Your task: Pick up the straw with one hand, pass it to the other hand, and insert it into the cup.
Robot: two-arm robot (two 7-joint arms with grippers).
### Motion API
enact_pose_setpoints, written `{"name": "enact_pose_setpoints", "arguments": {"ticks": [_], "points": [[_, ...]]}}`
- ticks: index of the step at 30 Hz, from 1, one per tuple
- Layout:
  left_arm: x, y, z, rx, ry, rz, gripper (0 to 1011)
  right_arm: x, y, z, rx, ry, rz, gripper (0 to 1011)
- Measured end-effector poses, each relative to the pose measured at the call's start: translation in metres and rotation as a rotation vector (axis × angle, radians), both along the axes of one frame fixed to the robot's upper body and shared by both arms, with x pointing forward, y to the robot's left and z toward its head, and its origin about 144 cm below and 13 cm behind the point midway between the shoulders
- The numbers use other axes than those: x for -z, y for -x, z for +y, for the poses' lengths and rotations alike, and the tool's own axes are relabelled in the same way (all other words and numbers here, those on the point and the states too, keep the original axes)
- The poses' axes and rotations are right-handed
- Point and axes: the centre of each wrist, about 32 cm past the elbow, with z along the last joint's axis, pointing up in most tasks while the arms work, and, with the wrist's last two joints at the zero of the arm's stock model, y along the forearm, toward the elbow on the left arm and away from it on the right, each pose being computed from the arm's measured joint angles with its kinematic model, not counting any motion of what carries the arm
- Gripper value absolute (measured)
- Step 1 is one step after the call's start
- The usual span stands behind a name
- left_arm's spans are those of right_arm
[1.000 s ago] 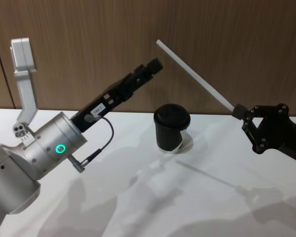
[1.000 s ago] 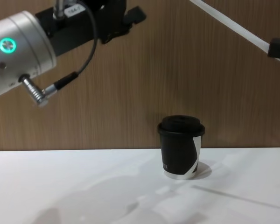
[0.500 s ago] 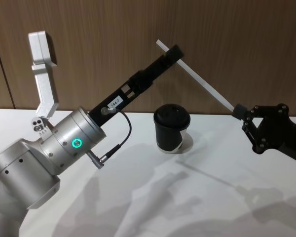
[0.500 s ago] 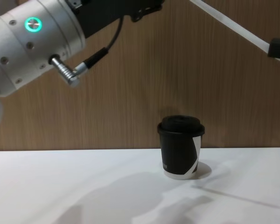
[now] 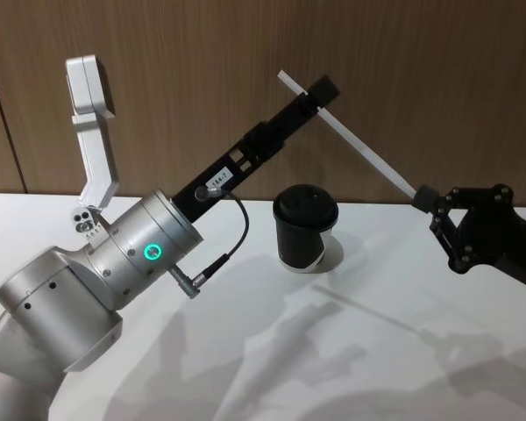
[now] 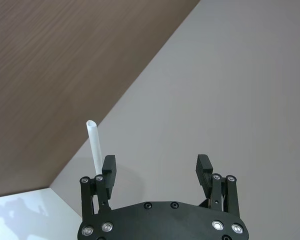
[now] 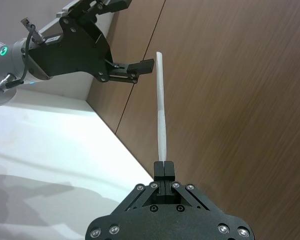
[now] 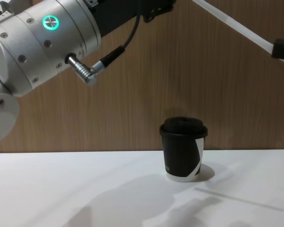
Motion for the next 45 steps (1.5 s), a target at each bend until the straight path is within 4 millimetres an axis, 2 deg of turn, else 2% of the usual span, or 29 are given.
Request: {"name": "enact_pose_setpoints", "arguments": {"ticks": [14,33,45], "points": [[0.0,0.002,-0.001,-0.007,-0.003,-0.004,1003,0.0,0.0,0.0,0.0,0.0,0.0,2],[0.004,0.004,0.011,-0.033,-0.053,-0.016,1003,0.0,0.0,0.0,0.0,0.0,0.0,2],[0.006,0.001,0.008,-0.052,-0.077,-0.019,1003,0.0,0.0,0.0,0.0,0.0,0.0,2]]}}
